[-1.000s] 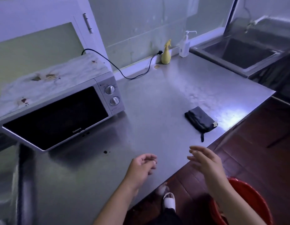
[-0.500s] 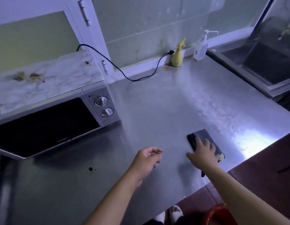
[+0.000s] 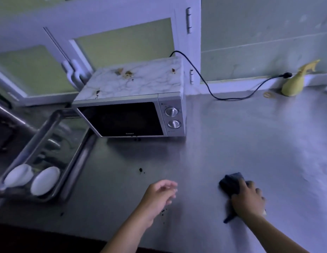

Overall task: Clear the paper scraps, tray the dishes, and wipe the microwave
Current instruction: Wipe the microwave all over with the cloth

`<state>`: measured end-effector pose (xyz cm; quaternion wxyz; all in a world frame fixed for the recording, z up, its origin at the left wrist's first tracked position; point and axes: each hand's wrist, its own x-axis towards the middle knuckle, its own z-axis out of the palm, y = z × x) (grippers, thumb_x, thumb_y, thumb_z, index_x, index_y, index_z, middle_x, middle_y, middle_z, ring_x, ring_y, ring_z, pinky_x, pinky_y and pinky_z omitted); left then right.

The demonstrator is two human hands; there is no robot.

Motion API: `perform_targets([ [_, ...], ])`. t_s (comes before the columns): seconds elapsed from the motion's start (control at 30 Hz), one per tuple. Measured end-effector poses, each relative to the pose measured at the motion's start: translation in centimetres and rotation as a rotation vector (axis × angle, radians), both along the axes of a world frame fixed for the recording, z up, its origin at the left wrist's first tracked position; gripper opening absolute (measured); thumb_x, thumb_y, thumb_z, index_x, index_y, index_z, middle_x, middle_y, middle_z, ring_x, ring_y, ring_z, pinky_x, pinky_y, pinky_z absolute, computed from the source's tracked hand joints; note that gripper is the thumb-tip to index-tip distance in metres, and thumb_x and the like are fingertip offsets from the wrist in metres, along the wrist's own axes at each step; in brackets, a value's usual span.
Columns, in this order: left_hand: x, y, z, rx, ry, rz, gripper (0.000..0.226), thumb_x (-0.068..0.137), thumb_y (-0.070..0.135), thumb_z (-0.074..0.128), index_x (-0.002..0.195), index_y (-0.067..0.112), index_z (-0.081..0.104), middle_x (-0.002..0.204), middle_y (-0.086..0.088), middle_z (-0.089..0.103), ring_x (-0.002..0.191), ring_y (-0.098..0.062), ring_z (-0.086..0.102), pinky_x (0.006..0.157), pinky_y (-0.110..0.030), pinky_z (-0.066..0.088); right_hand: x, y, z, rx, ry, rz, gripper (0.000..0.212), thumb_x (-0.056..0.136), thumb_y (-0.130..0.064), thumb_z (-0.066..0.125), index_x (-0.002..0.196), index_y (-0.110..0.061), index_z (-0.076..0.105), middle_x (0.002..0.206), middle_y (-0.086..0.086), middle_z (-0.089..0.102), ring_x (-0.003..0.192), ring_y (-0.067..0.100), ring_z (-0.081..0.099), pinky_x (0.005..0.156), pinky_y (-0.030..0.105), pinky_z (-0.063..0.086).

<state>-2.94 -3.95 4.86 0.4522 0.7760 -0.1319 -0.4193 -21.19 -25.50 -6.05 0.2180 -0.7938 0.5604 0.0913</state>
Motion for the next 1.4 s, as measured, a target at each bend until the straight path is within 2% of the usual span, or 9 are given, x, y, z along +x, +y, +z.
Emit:
perform_targets([
  [0.13,-0.6,1.8,0.1,0.001,0.007,0.114,0.015,0.091,0.019,0.064,0.097,0.027,0.075,0.102,-0.003,0.075,0.092,-0.015,0.071,0.081,-0.026,0.057,6.5,2.7,2.2,0.203,-0.46,0.14,0.034,0.084,-0.011,0.058,0.117,-0.019,0.056,0.11,0.009,0.065,0.099,0.034,0.064,0.073,0.036,0.048],
  [0.27,-0.2,3.7,0.7,-0.021,0.001,0.199,0.013,0.093,0.019,0.066,0.101,0.026,0.074,0.102,0.0,0.074,0.093,-0.013,0.071,0.08,-0.024,0.058,10.8,6.0,4.1,0.224,-0.646,0.255,0.026,0.087,-0.014,0.058,0.111,-0.023,0.052,0.087,0.003,0.066,0.085,0.036,0.066,0.061,0.033,0.041],
  [0.43,1.1,6.2,0.9,-0.037,0.022,0.25,0.014,0.095,0.014,0.065,0.104,0.021,0.073,0.103,-0.003,0.074,0.098,-0.018,0.071,0.083,-0.03,0.057,12.3,6.2,3.1,0.152,-0.449,0.416,0.059,0.087,-0.003,0.049,0.14,-0.028,0.039,0.136,0.005,0.055,0.112,0.034,0.058,0.083,0.039,0.049],
  [0.53,3.2,7.4,0.8,-0.062,0.029,0.303,0.013,0.095,0.01,0.064,0.105,0.015,0.071,0.103,-0.011,0.074,0.09,-0.017,0.069,0.075,-0.024,0.055,12.5,4.8,2.1,-0.003,-0.241,0.47,0.075,0.083,-0.006,0.051,0.151,-0.03,0.029,0.15,-0.002,0.043,0.135,0.027,0.041,0.105,0.041,0.038],
  [0.67,8.1,8.3,1.1,-0.12,-0.048,0.293,0.014,0.094,0.007,0.064,0.102,0.015,0.072,0.101,-0.016,0.073,0.084,-0.015,0.067,0.072,-0.024,0.053,13.7,4.2,1.4,0.015,0.039,0.549,0.056,0.089,-0.022,0.05,0.143,-0.034,0.041,0.153,-0.007,0.041,0.141,0.021,0.034,0.11,0.036,0.032],
  [0.87,21.4,6.4,6.5,-0.261,-0.336,0.158,0.02,0.087,0.021,0.065,0.088,0.038,0.074,0.092,0.003,0.075,0.088,-0.014,0.07,0.081,-0.032,0.055,19.6,5.0,5.8,0.109,0.088,0.401,0.029,0.084,-0.045,0.052,0.108,-0.031,0.061,0.116,-0.001,0.067,0.105,0.025,0.062,0.088,0.033,0.046],
  [1.1,39.1,-5.1,15.5,-0.238,-0.76,0.053,0.009,0.083,0.029,0.059,0.082,0.032,0.067,0.087,0.016,0.069,0.083,-0.004,0.064,0.068,-0.021,0.048,27.7,7.1,16.5,-0.034,-0.549,0.132,0.018,0.084,-0.022,0.064,0.069,-0.032,0.068,0.068,-0.015,0.068,0.07,0.008,0.064,0.063,0.025,0.049],
  [1.3,47.4,-14.8,15.4,0.099,-0.798,-0.047,0.028,0.079,0.03,0.064,0.096,0.008,0.066,0.086,-0.006,0.064,0.081,-0.028,0.061,0.056,-0.026,0.039,29.0,8.7,21.7,0.111,-0.933,-0.057,0.022,0.086,-0.004,0.066,0.076,-0.02,0.077,0.072,0.003,0.074,0.072,0.02,0.072,0.076,0.039,0.055],
  [1.4,50.1,-17.4,13.9,0.181,-0.767,-0.012,0.04,0.074,0.036,0.068,0.102,0.007,0.068,0.102,-0.012,0.071,0.093,-0.032,0.067,0.067,-0.029,0.047,28.3,8.7,21.8,0.153,-0.981,-0.091,0.025,0.087,0.003,0.065,0.074,-0.015,0.078,0.073,0.008,0.074,0.071,0.022,0.071,0.072,0.036,0.055],
])
